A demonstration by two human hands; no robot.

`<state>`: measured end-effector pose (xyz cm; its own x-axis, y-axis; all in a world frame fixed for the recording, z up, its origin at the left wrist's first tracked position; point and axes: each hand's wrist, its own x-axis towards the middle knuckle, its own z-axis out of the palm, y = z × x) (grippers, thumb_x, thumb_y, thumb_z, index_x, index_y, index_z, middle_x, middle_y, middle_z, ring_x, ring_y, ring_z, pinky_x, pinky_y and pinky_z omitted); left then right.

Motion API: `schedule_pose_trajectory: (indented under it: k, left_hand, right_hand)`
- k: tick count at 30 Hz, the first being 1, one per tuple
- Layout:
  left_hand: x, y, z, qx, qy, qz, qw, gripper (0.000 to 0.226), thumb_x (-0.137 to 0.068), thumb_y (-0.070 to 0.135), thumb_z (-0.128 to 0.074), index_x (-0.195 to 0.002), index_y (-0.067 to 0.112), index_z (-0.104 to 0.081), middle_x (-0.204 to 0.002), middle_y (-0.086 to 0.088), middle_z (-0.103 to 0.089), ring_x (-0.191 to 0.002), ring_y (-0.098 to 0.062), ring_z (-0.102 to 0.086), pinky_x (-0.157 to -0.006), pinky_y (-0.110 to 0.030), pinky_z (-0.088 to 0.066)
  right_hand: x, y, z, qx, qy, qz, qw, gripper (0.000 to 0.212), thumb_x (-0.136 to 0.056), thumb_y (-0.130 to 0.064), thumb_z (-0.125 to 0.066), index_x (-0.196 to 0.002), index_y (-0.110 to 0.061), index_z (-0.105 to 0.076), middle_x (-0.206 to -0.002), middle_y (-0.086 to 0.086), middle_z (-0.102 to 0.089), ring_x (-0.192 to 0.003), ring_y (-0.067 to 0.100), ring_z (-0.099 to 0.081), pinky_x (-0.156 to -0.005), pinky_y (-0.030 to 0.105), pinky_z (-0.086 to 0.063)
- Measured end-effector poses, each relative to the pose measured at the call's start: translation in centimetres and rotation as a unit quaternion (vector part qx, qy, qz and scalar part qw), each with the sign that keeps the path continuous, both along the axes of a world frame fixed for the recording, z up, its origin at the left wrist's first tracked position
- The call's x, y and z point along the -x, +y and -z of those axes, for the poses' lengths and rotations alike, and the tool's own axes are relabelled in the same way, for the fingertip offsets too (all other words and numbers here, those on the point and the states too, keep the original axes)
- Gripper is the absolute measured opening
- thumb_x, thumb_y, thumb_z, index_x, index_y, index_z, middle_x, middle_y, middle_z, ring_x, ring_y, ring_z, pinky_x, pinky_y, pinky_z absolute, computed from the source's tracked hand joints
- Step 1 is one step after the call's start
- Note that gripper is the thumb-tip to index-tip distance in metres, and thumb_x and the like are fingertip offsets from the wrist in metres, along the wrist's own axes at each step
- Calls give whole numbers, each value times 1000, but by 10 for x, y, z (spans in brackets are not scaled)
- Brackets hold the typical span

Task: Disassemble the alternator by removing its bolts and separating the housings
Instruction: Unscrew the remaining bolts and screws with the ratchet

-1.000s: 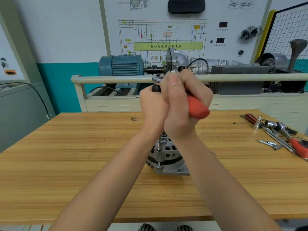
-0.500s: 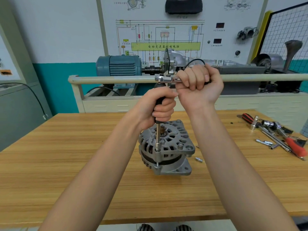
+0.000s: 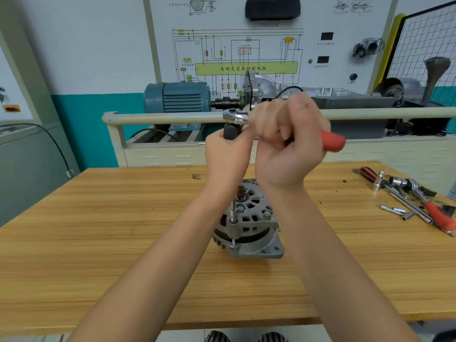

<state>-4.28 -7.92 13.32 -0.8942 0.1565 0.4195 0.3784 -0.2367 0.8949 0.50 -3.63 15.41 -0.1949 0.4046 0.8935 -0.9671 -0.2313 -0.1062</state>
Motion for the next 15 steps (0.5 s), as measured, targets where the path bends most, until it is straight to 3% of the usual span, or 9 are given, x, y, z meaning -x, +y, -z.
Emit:
schedule_pose_trajectory:
  k: [2, 5, 8, 12, 15]
  left_hand:
    - [4, -7, -1, 19, -19, 81, 996, 42, -83, 2, -59, -55, 19, -33, -44, 4, -28, -39, -12, -22, -40, -19, -20]
    - [16, -21, -6, 67, -12, 219, 973, 34, -80, 7, -61, -53, 15, -41, -42, 0, -35, -38, -16, -30, -42, -21, -29]
    - [23, -24, -12, 107, -8, 317, 942, 32, -74, 14, -60, -47, 16, -43, -40, -1, -36, -35, -16, -33, -41, -21, -33]
    - [23, -17, -7, 64, -36, 369, 926, 51, -82, 15, -55, -38, 23, -30, -32, 8, -21, -26, -6, -17, -34, -13, -15]
    - [21, -11, -8, 48, -51, 289, 955, 58, -89, 10, -54, -40, 26, -27, -35, 8, -19, -29, -7, -13, -35, -13, -13]
  right_hand:
    - [2, 16, -10, 49, -79, -142, 986, 42, -82, -7, -39, -41, -19, -39, -36, -8, -28, -37, 8, -18, -46, 24, -21]
    - [12, 40, -17, 151, -196, -293, 924, 41, -80, -13, -37, -39, -16, -35, -33, -4, -22, -40, 13, -9, -42, 21, -22]
    - [24, 47, -16, 222, -233, -368, 872, 39, -79, -14, -38, -40, -15, -33, -32, -3, -21, -41, 12, -6, -41, 21, -21]
    - [18, 40, -13, 215, -184, -338, 898, 38, -78, -14, -39, -41, -15, -34, -33, -3, -22, -40, 13, -8, -41, 22, -22]
    - [5, 25, -10, 126, -127, -225, 958, 44, -84, -10, -37, -41, -18, -35, -35, -5, -24, -41, 14, -11, -46, 26, -21]
